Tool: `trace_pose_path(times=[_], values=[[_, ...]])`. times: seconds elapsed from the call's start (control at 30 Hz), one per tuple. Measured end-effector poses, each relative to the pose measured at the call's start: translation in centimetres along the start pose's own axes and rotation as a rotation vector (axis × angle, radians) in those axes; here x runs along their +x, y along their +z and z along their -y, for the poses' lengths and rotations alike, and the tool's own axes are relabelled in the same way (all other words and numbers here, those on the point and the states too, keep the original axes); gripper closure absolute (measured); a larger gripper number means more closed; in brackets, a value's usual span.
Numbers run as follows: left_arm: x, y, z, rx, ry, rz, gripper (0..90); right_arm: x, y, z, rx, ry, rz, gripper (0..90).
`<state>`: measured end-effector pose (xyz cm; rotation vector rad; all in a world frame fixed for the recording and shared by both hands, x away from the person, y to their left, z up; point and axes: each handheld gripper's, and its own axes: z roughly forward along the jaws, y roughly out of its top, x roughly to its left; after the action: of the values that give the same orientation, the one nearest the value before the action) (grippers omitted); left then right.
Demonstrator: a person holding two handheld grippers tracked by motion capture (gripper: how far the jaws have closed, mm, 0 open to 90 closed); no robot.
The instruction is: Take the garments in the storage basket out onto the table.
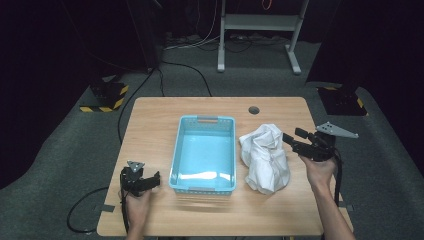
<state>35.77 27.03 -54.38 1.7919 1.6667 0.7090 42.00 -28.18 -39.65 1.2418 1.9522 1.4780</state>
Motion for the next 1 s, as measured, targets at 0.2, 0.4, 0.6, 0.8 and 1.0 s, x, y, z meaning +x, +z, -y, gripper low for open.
trace_pose_path(times=[0.2, 0.4, 0.6, 0.8, 1.0], values=[[0.0, 0.0, 0.0, 0.000, 0.000, 0.000, 10.6, -0.3, -0.4, 0.1, -0.005, 0.003, 0.006, 35.8], [0.0, 0.0, 0.0, 0.000, 0.000, 0.000, 10.6, -0.4, -0.6, 0.3, -0.006, 0.006, 0.010, 35.8], [0.0, 0.0, 0.0, 0.000, 0.000, 0.000, 10.6, -0.4, -0.8, 0.4, -0.008, 0.003, 0.010, 35.8], [0.0, 0.0, 0.0, 0.000, 0.000, 0.000, 10.6, -0.4, -1.0, 0.5, -0.011, 0.003, 0.010, 35.8], [0.0, 0.0, 0.0, 0.000, 0.000, 0.000, 10.6, -0.5, -1.1, 0.7, -0.008, 0.001, 0.012, 35.8]])
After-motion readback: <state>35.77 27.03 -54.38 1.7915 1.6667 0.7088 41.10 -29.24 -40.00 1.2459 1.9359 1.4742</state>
